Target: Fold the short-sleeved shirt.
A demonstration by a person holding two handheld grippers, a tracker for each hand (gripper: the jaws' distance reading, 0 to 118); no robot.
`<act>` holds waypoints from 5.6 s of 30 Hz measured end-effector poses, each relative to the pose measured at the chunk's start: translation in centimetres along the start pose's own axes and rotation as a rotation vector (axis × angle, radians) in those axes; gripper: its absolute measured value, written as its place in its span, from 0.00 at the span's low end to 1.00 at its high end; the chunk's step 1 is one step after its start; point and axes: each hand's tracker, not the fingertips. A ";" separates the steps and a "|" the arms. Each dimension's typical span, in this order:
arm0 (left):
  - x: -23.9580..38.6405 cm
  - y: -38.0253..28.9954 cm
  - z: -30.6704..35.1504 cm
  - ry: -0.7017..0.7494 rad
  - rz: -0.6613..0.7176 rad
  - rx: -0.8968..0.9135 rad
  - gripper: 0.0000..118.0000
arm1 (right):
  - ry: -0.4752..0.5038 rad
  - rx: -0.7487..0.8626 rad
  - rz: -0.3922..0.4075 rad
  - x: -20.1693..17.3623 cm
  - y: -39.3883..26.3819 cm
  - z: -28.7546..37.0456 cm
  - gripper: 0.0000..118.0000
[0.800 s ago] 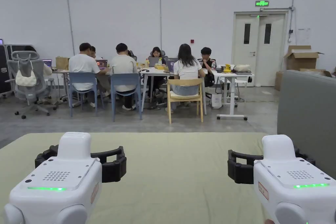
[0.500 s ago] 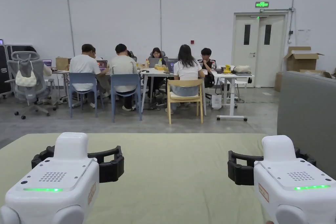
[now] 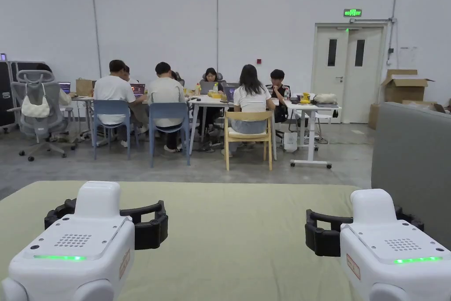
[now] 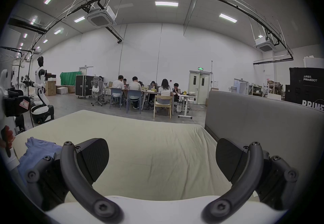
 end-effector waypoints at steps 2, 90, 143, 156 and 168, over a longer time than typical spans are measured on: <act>-0.1 0.0 0.0 0.006 -0.002 0.003 1.00 | -0.001 0.001 0.002 0.1 0.0 0.0 1.00; -19.1 -3.3 13.7 0.556 -0.014 -0.093 0.00 | 0.544 -0.035 -0.051 -21.6 -0.3 -0.6 0.02; -15.3 -16.4 -15.4 -0.021 0.319 -0.531 0.02 | 0.359 -0.480 -0.076 -6.3 -14.2 -2.5 0.02; 22.2 -18.4 -11.4 -0.897 -0.173 -0.840 0.02 | 0.033 -0.375 -0.103 9.4 -11.5 8.6 0.02; 30.8 -28.9 -4.7 -1.059 -0.388 -1.199 0.03 | 0.024 -0.467 -0.220 11.4 -16.6 7.4 0.02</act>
